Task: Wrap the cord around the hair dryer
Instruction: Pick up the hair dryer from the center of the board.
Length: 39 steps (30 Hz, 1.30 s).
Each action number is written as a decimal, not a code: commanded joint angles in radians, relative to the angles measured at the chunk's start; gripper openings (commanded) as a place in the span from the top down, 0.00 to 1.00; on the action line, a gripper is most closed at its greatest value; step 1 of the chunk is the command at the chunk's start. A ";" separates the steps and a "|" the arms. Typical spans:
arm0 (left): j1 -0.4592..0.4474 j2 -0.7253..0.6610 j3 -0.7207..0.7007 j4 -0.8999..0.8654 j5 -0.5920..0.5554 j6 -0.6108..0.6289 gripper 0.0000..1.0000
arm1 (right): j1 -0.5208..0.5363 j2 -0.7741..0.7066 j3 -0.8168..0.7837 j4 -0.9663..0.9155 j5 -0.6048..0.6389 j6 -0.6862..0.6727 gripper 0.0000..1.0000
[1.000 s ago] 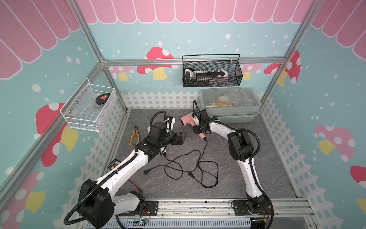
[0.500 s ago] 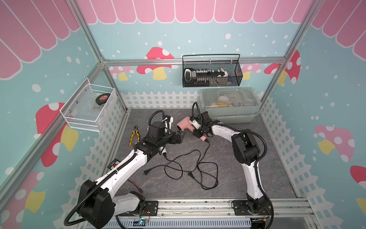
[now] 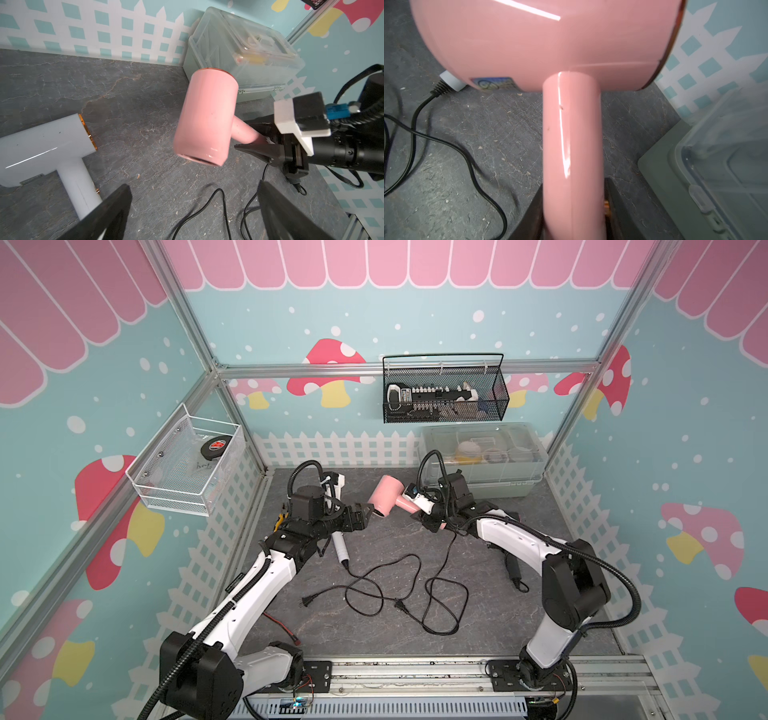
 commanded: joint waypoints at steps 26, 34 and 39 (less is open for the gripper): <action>-0.024 0.084 0.160 -0.148 0.559 0.171 0.01 | 0.061 -0.307 -0.094 -0.058 -0.051 -0.484 1.00; -0.045 0.121 0.171 -0.148 0.617 0.169 0.01 | 0.085 -0.324 -0.105 -0.012 -0.050 -0.478 1.00; -0.059 0.145 0.181 -0.135 0.646 0.161 0.01 | 0.102 -0.324 -0.095 -0.007 -0.053 -0.484 1.00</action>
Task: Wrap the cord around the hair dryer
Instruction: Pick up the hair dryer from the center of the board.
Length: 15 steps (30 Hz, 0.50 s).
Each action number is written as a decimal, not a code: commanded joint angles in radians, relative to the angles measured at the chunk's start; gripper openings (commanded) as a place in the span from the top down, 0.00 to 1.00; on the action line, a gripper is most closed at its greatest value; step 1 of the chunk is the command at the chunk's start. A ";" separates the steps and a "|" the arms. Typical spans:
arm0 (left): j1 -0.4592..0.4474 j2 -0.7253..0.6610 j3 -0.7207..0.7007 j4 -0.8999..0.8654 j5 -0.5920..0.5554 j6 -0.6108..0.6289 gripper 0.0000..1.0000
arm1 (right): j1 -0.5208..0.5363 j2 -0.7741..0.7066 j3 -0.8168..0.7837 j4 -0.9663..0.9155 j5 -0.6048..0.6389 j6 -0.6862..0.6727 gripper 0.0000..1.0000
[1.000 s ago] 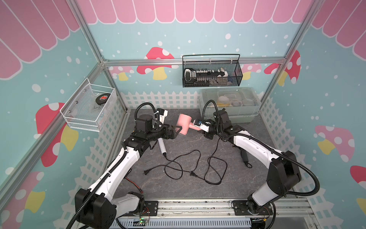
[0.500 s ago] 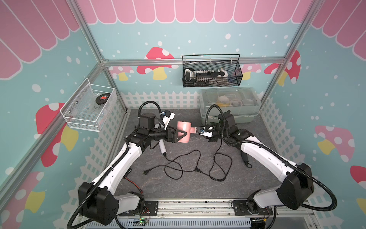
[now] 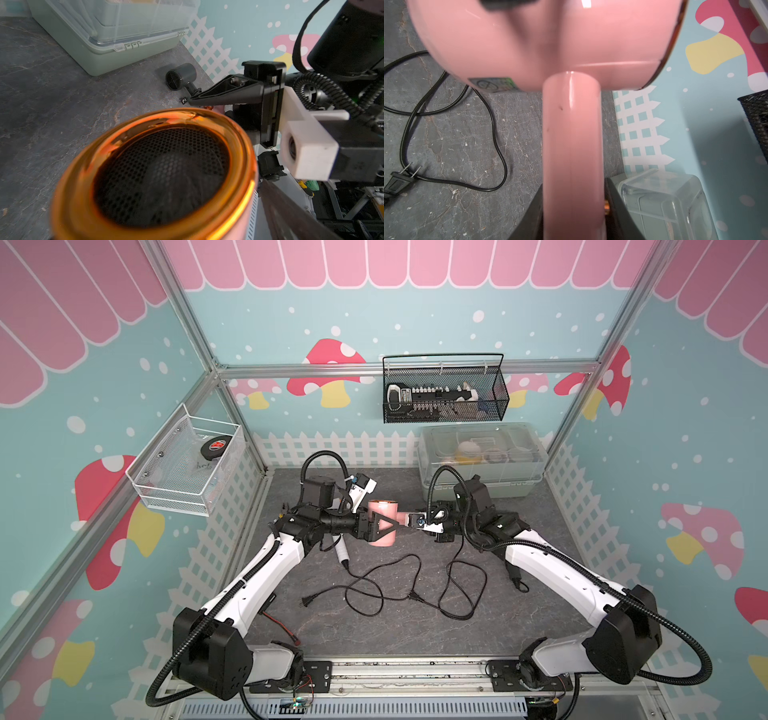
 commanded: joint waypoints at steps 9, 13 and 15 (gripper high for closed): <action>-0.044 0.032 0.048 0.043 0.115 0.003 0.06 | 0.042 -0.027 -0.002 0.124 -0.036 -0.005 1.00; -0.051 0.043 0.047 0.043 0.124 -0.001 0.16 | 0.052 -0.024 -0.003 0.127 -0.026 -0.009 1.00; -0.057 0.049 0.048 0.043 0.123 -0.005 0.27 | 0.055 -0.022 0.000 0.128 -0.026 -0.009 1.00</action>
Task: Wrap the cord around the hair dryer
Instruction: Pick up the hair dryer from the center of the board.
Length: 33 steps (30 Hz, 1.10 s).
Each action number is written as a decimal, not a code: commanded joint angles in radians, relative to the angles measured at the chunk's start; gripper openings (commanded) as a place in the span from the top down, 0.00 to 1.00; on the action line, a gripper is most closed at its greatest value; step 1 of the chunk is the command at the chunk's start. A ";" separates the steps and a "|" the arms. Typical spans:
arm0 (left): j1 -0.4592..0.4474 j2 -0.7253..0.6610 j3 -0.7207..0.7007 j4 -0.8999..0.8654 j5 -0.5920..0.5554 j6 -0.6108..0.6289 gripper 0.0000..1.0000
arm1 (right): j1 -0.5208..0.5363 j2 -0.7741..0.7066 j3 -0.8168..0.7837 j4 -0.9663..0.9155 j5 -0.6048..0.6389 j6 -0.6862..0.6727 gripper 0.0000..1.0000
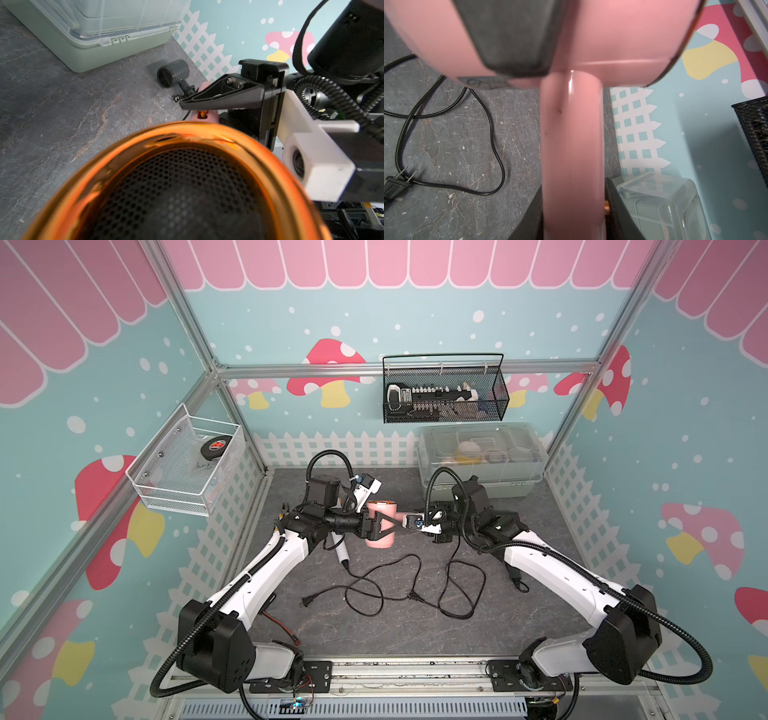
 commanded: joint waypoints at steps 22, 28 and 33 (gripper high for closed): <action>0.008 -0.158 0.073 -0.025 -0.211 0.027 1.00 | -0.014 -0.046 -0.023 0.164 0.226 0.346 0.39; 0.020 -0.188 0.091 -0.033 -0.214 0.031 1.00 | -0.102 -0.138 -0.143 0.152 0.163 0.551 0.24; 0.025 -0.184 0.110 -0.038 -0.204 0.037 1.00 | -0.199 -0.178 -0.270 0.148 0.074 0.744 0.25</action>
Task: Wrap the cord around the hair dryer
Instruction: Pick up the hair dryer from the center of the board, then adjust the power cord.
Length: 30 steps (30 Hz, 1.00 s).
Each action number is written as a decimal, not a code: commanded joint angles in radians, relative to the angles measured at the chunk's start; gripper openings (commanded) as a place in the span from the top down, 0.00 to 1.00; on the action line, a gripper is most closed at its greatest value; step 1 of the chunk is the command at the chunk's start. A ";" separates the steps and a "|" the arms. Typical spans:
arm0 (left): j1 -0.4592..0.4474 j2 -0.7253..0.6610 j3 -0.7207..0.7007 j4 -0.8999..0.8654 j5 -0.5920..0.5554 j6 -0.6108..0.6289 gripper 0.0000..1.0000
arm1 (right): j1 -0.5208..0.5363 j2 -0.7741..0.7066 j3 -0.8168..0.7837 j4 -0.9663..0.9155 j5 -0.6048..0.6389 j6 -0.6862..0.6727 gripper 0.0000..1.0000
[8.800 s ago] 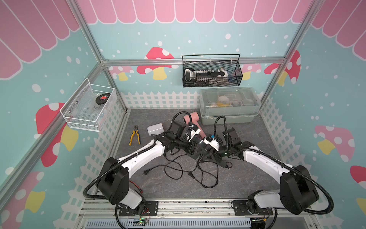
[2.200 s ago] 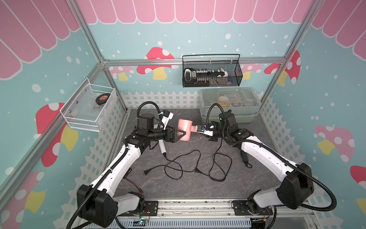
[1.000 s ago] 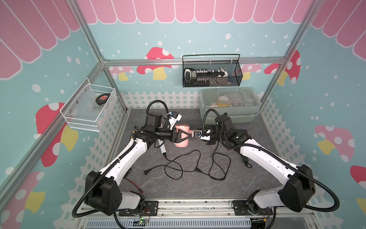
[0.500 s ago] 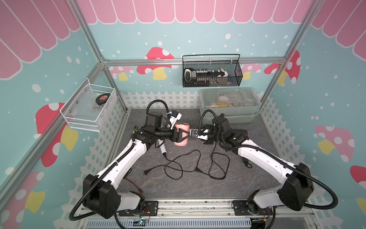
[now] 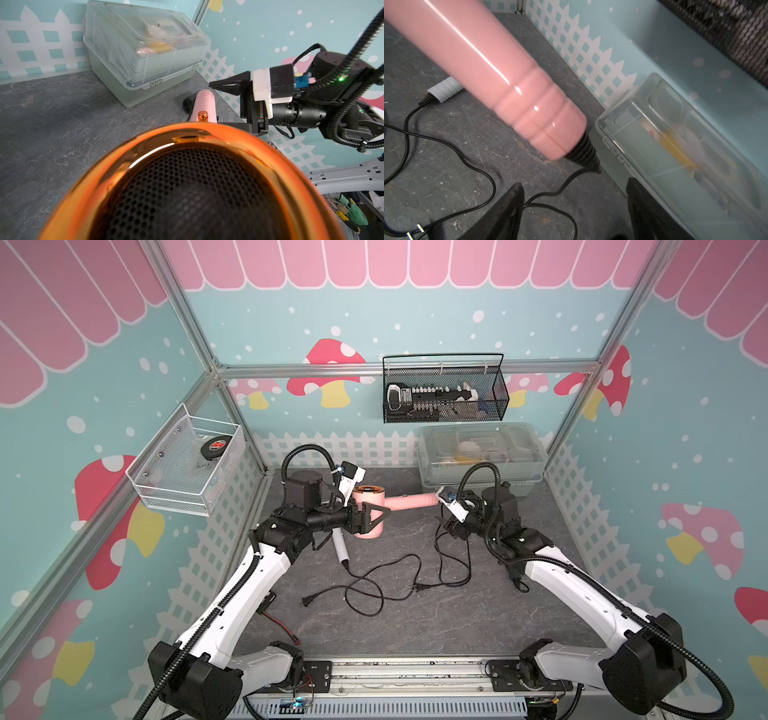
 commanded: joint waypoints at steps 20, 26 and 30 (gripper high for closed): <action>0.016 -0.009 0.156 0.040 -0.029 0.003 1.00 | -0.052 0.204 -0.186 -0.011 -0.367 0.517 0.43; 0.016 -0.009 0.161 0.044 -0.012 -0.009 1.00 | -0.053 0.290 -0.188 0.068 -0.286 0.559 0.44; 0.016 -0.015 0.158 0.047 -0.011 -0.017 1.00 | -0.053 0.345 -0.186 0.169 -0.202 0.594 0.44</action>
